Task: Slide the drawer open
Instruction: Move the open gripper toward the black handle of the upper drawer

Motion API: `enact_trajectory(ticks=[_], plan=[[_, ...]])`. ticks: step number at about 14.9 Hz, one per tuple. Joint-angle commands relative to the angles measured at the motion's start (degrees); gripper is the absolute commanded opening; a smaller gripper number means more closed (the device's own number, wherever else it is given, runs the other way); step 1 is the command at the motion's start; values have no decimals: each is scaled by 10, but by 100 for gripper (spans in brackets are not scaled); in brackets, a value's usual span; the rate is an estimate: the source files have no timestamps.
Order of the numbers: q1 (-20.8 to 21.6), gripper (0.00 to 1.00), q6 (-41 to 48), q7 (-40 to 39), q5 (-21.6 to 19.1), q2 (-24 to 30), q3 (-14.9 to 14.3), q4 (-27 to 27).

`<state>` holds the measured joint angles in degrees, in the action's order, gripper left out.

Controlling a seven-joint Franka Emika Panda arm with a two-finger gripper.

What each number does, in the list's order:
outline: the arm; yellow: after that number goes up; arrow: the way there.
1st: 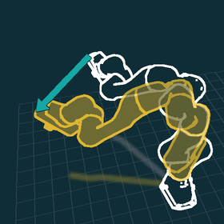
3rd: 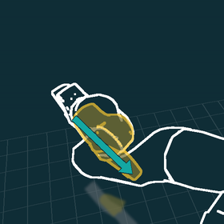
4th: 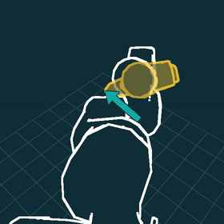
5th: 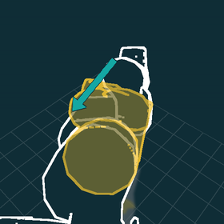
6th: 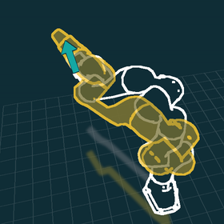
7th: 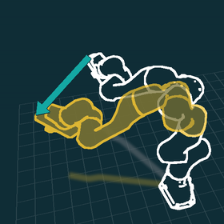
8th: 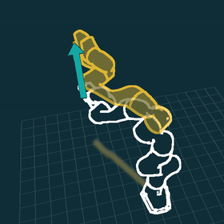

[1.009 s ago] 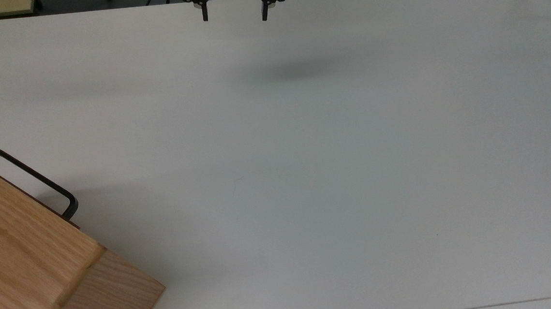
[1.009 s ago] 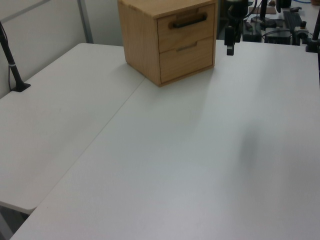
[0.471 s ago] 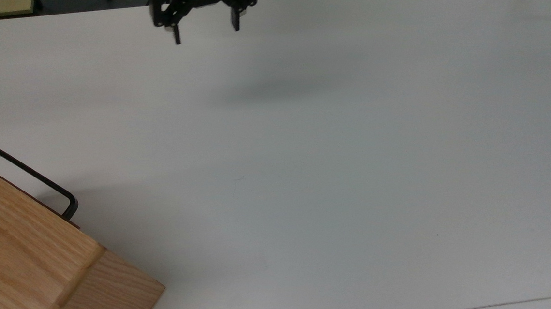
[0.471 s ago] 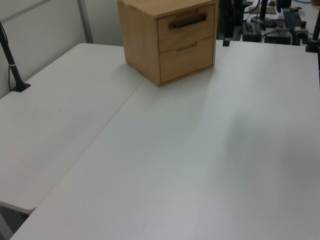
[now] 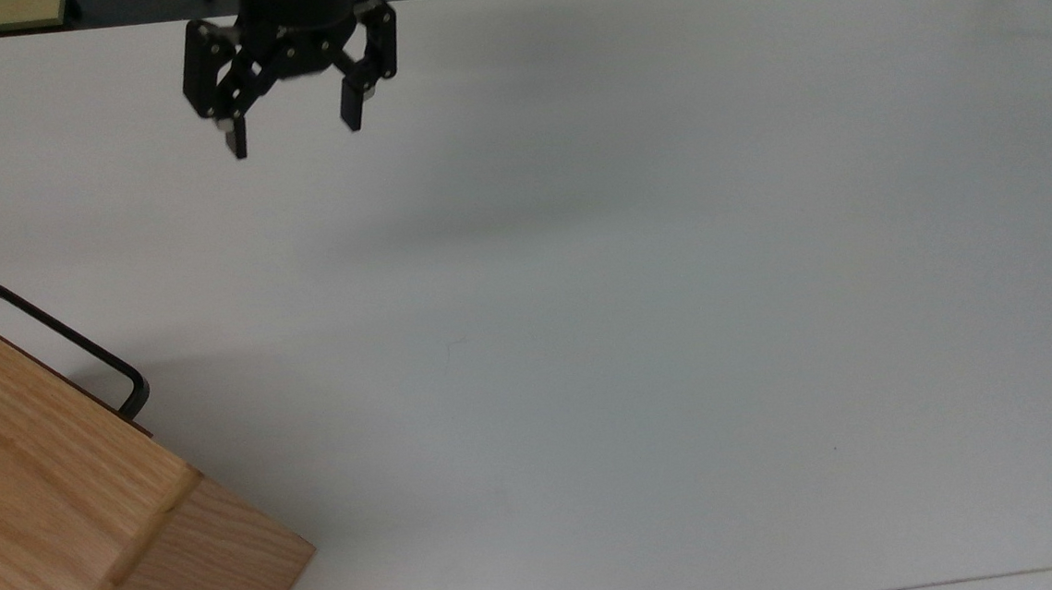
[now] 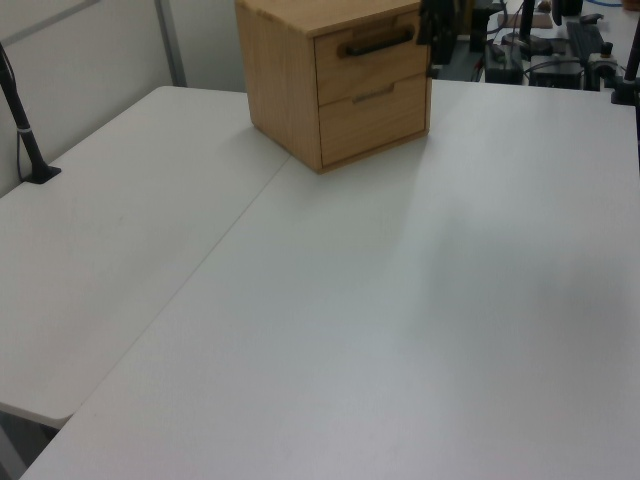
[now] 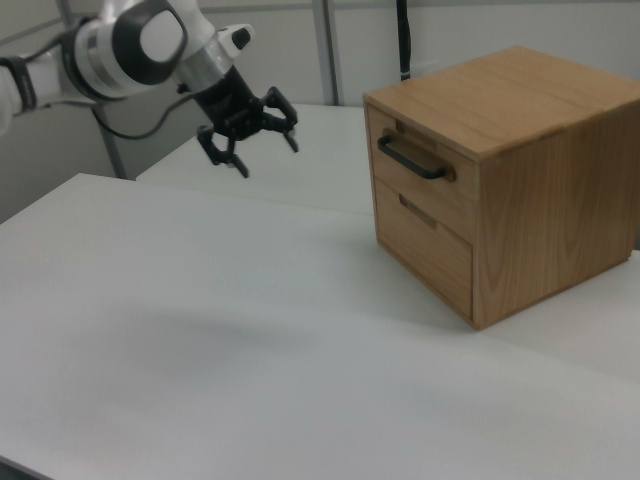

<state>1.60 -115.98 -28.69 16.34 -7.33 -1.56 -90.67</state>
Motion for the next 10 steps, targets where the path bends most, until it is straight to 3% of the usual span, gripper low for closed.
enact_trajectory(ticks=[1, 5, 10], plan=[[-17, 100, -74, -30, 68, -25, 1, 2], [-52, 100, -142, -55, 112, -49, 1, 2], [-111, 100, -289, -99, 182, -116, 1, 5]])
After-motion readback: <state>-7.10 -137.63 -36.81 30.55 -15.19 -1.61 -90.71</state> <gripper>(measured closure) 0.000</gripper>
